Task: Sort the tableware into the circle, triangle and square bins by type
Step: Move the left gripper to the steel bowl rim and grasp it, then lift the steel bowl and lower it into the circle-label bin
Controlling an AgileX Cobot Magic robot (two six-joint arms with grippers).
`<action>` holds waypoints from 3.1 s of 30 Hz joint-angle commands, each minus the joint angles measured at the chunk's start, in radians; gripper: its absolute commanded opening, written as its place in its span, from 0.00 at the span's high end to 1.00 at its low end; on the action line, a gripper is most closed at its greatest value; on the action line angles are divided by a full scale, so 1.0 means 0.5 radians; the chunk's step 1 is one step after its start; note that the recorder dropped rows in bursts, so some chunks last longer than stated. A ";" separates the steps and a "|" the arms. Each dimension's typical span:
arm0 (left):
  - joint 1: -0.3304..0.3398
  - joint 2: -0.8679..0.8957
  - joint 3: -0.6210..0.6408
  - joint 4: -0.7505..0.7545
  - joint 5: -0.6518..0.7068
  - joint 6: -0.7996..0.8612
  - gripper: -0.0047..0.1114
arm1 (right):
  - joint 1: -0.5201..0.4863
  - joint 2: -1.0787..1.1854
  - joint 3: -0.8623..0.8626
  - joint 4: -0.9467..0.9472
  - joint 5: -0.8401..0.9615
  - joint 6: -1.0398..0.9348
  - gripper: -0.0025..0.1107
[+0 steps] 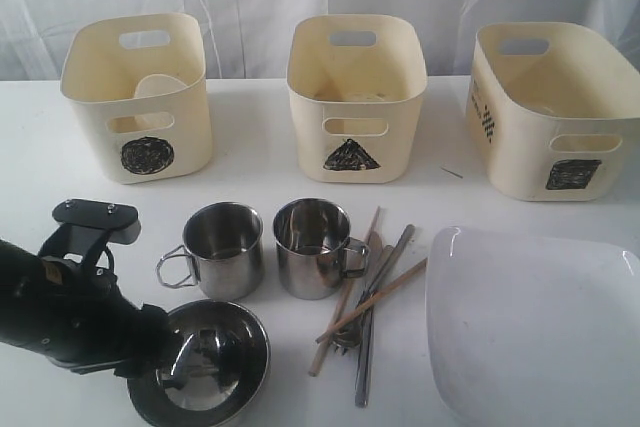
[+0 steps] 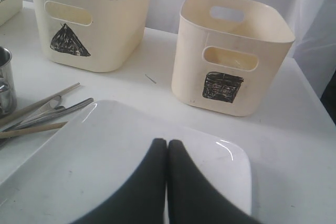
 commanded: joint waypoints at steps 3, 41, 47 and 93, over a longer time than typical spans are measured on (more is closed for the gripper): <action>-0.010 0.073 0.019 -0.127 -0.050 -0.007 0.53 | 0.006 -0.013 0.014 -0.002 -0.010 -0.002 0.98; -0.010 -0.844 -0.158 -0.087 0.390 0.423 0.96 | 0.006 -0.013 0.014 -0.002 -0.010 -0.002 0.98; 0.083 -0.676 -0.568 0.335 0.258 0.250 0.96 | 0.006 -0.013 0.014 -0.002 -0.010 -0.002 0.98; 0.860 1.138 -2.736 0.198 1.044 0.125 0.54 | 0.006 -0.013 0.014 -0.002 -0.010 -0.002 0.98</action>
